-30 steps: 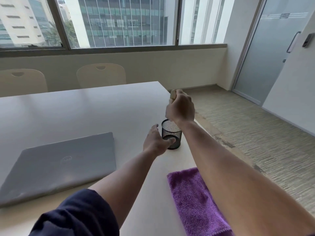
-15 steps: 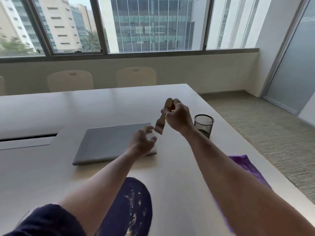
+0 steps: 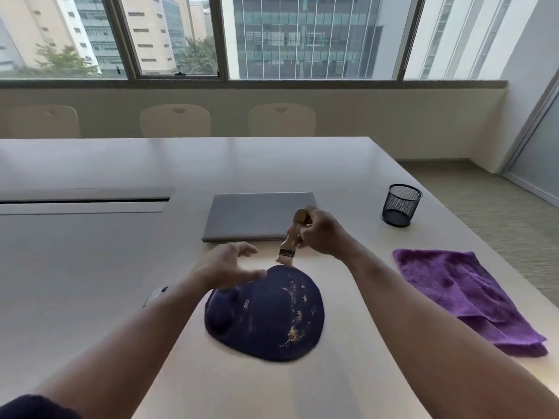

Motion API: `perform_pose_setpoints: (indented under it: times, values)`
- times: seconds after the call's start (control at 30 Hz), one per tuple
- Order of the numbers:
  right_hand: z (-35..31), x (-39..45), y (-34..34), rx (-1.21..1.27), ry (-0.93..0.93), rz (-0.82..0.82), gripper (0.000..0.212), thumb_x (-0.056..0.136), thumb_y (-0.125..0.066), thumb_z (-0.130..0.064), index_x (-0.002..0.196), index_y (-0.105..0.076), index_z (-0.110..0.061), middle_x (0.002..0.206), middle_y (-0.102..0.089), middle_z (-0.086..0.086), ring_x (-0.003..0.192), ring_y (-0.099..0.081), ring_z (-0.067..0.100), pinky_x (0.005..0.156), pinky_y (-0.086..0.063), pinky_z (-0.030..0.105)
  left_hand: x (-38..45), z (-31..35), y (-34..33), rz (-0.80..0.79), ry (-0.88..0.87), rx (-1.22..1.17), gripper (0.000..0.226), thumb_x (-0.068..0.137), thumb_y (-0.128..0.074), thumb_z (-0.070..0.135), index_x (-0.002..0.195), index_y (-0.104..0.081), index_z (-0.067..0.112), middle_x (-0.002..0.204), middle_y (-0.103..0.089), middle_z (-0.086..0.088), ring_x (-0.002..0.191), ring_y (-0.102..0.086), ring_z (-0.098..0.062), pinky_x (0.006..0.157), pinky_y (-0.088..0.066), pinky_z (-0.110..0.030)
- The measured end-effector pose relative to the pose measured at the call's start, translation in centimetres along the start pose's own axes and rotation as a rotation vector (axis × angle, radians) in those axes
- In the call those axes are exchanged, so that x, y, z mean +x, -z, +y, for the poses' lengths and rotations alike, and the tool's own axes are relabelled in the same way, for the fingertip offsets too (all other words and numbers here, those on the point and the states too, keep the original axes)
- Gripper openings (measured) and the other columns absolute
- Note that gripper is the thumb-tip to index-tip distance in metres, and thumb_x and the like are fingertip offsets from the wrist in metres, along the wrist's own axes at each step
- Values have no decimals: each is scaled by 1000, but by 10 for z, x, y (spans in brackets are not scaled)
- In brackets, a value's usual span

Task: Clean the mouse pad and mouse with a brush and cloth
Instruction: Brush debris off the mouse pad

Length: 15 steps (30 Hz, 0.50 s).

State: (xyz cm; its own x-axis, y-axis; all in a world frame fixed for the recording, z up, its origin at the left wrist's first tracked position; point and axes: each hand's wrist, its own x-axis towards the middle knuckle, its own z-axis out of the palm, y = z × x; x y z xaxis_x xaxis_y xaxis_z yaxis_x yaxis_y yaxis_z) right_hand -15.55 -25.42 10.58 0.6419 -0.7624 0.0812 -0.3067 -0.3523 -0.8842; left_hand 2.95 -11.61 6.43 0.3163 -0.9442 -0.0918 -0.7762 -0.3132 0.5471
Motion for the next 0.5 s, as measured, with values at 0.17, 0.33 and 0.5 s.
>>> perform_pose_setpoints:
  times: [0.17,0.33,0.5]
  values:
    - [3,-6,-24,-190,52,-115,11,89,-55,2,82,-52,-5,94,-70,23,71,-63,21,73,-58,42,-34,-28,8,-224,47,145,116,49,-67,82,149,-35,32,151,-40,15,139,-37,-9,111,-30,-26]
    - [3,-5,-37,-276,84,-153,9,86,-64,-3,89,-56,-3,87,-67,20,69,-54,11,70,-48,27,-53,-46,8,-365,77,313,124,40,-67,82,148,-26,37,151,-39,17,136,-40,-9,112,-35,-36]
    - [1,-5,-39,-408,74,-170,3,85,-67,-11,83,-67,-13,72,-62,-9,69,-56,10,73,-50,26,-60,-46,3,-333,76,434,118,53,-71,75,151,-17,38,153,-37,13,138,-38,-15,109,-33,-33]
